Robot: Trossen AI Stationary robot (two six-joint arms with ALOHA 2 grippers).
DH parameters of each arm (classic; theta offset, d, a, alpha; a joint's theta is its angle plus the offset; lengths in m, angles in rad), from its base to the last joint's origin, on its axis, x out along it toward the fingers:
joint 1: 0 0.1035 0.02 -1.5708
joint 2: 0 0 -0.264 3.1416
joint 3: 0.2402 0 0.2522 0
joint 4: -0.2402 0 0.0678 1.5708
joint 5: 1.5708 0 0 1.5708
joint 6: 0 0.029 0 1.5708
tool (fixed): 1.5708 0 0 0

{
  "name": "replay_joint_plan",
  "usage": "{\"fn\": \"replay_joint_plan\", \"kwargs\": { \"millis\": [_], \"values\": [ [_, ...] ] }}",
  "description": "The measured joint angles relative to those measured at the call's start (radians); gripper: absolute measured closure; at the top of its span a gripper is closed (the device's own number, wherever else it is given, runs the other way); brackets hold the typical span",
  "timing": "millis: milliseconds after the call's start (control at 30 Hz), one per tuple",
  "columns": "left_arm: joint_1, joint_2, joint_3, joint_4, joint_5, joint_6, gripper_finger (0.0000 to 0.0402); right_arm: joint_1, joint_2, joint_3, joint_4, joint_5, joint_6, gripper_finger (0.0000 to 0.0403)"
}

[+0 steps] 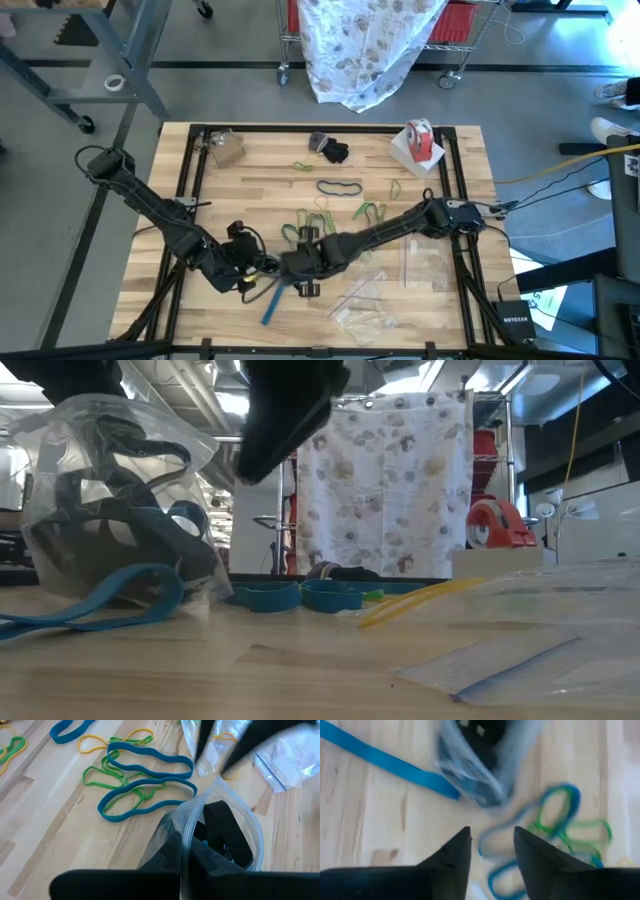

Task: Sort rubber bands
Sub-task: Close the transparent zip bag

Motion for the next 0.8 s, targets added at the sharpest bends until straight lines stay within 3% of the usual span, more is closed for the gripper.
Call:
{"fn": "replay_joint_plan", "kwargs": {
  "millis": [167, 367, 533, 733, 800],
  "values": [
    [-0.005, 0.000, 0.000, 0.002, 0.000, 0.000, 0.0401, 0.007, 0.000, -0.080, 0.163, 0.118, -0.042, 0.0232],
    [-0.006, 0.000, 0.000, 0.001, 0.003, 0.000, 0.0402, 0.005, -0.011, -0.048, 0.158, 0.122, -0.056, 0.0251],
    [-0.005, 0.000, 0.000, 0.002, 0.003, 0.000, 0.0401, 0.006, -0.023, -0.018, 0.166, 0.065, -0.065, 0.0293],
    [-0.005, 0.000, 0.000, 0.005, 0.003, 0.000, 0.0401, -0.002, -0.006, -0.018, 0.160, 0.048, -0.084, 0.0391],
    [-0.005, 0.000, 0.000, 0.005, 0.003, 0.000, 0.0401, -0.004, -0.004, -0.018, 0.162, 0.051, -0.082, 0.0393]
  ]
}}
